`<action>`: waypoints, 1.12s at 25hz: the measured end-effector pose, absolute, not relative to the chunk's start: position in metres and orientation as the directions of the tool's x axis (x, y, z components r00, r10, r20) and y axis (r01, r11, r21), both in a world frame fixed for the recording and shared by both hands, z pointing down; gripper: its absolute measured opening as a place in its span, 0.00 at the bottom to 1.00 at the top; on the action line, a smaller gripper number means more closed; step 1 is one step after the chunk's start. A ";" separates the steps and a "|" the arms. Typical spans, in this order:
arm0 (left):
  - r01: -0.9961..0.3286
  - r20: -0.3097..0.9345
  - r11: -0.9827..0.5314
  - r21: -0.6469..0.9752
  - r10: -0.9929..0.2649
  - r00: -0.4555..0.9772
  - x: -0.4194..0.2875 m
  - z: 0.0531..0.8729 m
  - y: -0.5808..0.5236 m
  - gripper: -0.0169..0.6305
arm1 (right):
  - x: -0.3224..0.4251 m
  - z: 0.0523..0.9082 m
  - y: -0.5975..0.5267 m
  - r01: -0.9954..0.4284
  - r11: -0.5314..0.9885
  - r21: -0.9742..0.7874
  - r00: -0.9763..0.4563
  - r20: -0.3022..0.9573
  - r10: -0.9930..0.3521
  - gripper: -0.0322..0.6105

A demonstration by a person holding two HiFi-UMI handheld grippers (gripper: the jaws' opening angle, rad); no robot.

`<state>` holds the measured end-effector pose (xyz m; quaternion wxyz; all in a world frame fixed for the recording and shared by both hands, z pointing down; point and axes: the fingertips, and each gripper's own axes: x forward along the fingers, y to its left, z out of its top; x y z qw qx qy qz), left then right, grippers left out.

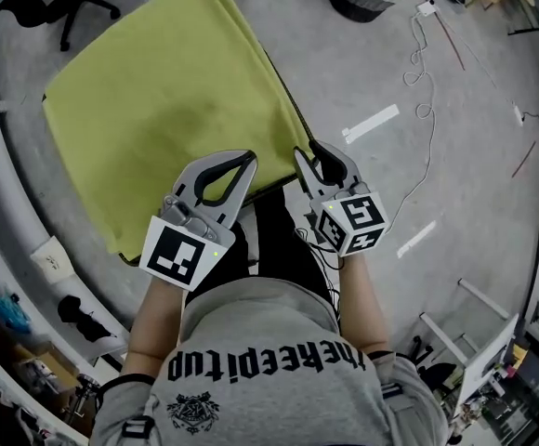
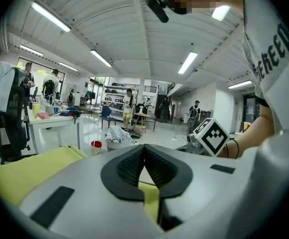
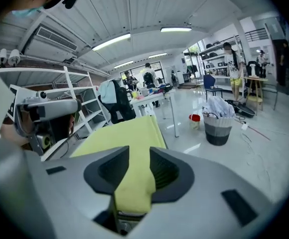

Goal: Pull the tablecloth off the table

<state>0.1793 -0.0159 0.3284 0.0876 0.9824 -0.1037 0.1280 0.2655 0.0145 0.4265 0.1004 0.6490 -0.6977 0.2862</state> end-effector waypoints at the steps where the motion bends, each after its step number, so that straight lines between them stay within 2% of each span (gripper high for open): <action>1: -0.225 0.275 -0.963 0.147 -0.179 0.945 0.181 0.331 -0.016 0.05 | 0.268 0.434 0.016 -0.964 -0.015 -0.266 -0.133 0.527 -0.839 0.27; 11: -0.238 0.314 -0.956 0.172 -0.175 0.933 0.196 0.348 -0.016 0.05 | 0.287 0.506 0.037 -0.949 -0.089 -0.303 -0.142 0.661 -0.737 0.32; 28: -0.273 0.360 -0.945 0.181 -0.195 0.912 0.198 0.367 -0.023 0.05 | 0.293 0.577 0.046 -0.930 -0.162 -0.330 -0.167 0.772 -0.613 0.41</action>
